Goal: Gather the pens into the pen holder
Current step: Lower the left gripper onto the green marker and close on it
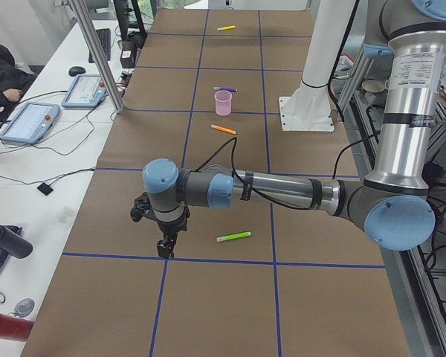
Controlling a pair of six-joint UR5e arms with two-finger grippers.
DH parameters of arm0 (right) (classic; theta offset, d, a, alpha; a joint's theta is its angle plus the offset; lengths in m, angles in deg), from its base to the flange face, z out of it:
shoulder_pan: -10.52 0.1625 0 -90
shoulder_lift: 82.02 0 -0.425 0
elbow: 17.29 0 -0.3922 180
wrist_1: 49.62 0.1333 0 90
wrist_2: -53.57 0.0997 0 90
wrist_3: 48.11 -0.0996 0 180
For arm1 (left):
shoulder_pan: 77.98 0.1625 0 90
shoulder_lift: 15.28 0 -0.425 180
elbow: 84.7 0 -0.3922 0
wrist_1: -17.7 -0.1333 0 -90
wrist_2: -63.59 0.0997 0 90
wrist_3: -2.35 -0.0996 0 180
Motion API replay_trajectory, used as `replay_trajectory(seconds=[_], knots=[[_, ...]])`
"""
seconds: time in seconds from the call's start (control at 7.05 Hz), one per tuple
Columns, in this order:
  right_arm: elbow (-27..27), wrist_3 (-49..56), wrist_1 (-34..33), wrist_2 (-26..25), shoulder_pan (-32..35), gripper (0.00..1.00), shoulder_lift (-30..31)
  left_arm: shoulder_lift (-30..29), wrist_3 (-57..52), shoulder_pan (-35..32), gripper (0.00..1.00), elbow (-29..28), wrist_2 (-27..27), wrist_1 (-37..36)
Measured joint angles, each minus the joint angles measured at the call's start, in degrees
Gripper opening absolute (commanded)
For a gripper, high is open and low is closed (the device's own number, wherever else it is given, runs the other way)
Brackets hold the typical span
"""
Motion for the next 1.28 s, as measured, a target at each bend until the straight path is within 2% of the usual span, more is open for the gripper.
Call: replay_trajectory(seconds=[0.71,1.28], knots=[[0.05,0.11,0.42,-0.03,0.0,1.0,-0.74,0.06,-0.03,-2.09,1.0,0.2,0.01,0.22],[-1.14,-0.09,0.68,0.02,0.13,1.0,-0.97,2.36,0.45,-2.31,1.0,3.44,-0.82,1.1]])
